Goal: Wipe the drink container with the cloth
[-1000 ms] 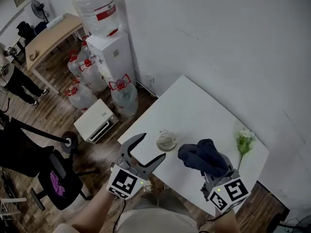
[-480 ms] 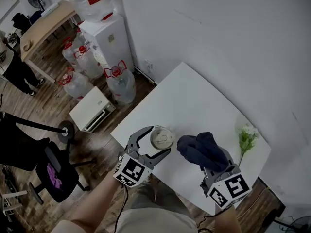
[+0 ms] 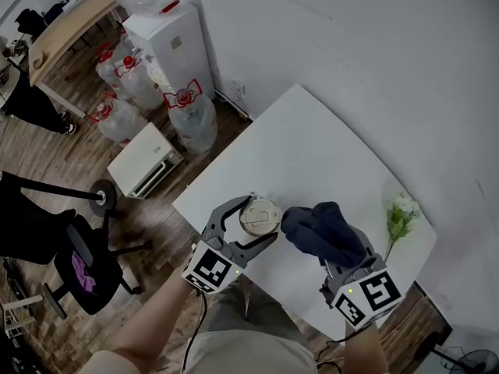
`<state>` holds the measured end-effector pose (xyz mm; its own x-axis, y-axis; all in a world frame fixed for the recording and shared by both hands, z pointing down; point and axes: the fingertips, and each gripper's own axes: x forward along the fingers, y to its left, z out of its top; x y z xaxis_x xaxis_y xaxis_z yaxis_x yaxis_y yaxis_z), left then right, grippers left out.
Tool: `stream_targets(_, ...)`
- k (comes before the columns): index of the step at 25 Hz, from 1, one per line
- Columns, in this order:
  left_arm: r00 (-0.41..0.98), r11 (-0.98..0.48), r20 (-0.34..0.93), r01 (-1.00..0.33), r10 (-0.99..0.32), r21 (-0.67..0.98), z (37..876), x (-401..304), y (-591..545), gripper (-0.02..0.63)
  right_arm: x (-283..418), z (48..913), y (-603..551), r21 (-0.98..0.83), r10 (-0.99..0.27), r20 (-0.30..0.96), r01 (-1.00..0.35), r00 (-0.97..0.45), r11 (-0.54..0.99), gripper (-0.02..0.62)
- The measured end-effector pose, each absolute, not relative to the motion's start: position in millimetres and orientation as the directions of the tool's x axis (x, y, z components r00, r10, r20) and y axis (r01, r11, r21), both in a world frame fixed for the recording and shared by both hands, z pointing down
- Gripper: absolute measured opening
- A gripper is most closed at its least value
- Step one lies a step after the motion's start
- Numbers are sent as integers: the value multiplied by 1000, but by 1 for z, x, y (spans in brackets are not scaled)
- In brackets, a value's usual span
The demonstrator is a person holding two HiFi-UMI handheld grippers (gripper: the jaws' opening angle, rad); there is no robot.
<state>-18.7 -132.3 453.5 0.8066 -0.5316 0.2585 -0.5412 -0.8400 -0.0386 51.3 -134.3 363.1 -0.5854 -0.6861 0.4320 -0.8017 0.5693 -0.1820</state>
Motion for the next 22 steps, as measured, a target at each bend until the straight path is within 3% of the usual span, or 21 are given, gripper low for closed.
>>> stream_targets(10,804,-835,258,-549,-536,-23,466,-21,-127,382,9,378,-160,-180,-595,440,-715,-673,676,38)
stream_targets(22,805,-838,268,-545,-530,-20,465,-20,-129,379,-53,443,-168,-151,-388,641,-605,-662,782,38)
